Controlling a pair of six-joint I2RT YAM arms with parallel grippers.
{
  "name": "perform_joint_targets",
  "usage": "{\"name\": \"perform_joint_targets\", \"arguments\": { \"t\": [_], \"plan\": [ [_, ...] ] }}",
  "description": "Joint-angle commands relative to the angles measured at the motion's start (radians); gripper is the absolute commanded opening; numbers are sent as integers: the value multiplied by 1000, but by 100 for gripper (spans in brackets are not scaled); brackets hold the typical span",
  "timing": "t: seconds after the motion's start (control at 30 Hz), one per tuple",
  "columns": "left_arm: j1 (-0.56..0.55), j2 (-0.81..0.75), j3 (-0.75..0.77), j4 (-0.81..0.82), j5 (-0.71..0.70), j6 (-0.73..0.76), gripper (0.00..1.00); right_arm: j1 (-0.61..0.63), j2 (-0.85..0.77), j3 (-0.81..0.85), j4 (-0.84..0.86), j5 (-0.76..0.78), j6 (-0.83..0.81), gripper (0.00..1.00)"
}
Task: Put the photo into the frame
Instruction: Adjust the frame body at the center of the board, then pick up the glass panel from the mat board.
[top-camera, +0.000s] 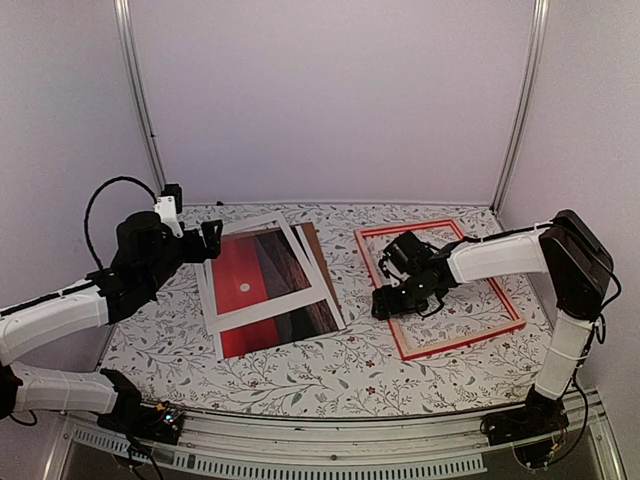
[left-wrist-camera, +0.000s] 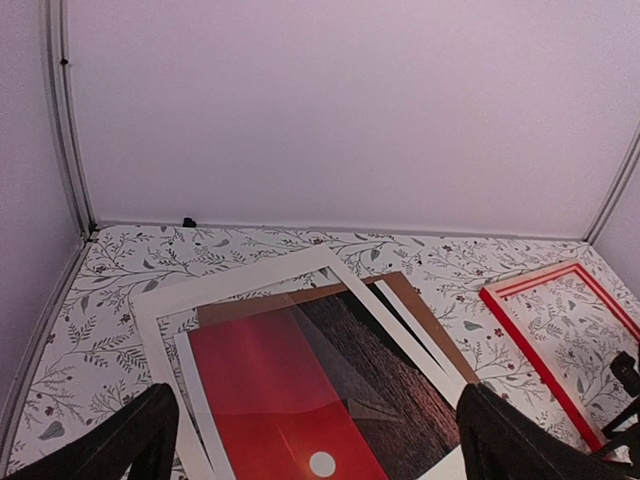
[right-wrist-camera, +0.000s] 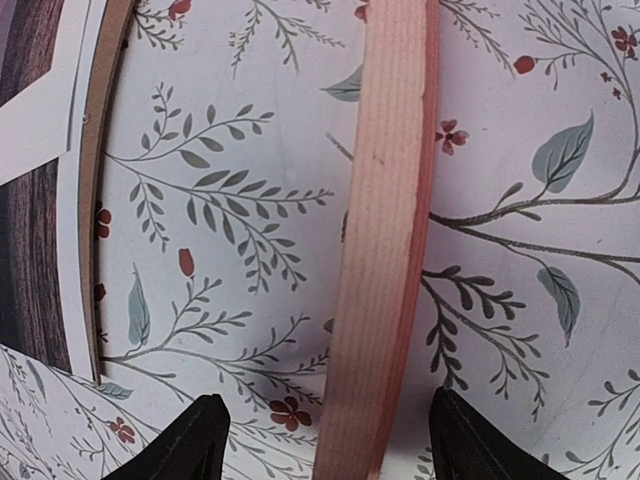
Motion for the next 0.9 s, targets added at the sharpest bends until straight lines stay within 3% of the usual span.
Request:
{"name": "perform_joint_targets", "arguments": {
  "t": [0.0, 0.33, 0.53, 0.67, 0.87],
  "plan": [
    [-15, 9, -5, -19, -21, -19, 100, 44, 10, 31, 41, -31, 37, 72],
    [-15, 56, 13, -99, -59, -55, 99, 71, 75, 169, 100, -54, 39, 72],
    [-10, 189, 110, -288, -67, -101, 100, 71, 115, 313, 48, 41, -35, 78],
    [20, 236, 114, -319, -14, -127, 100, 71, 97, 344, 52, 77, -83, 81],
    [170, 243, 69, -310, 140, -190, 100, 73, 154, 484, 64, -105, -138, 82]
  ]
}}
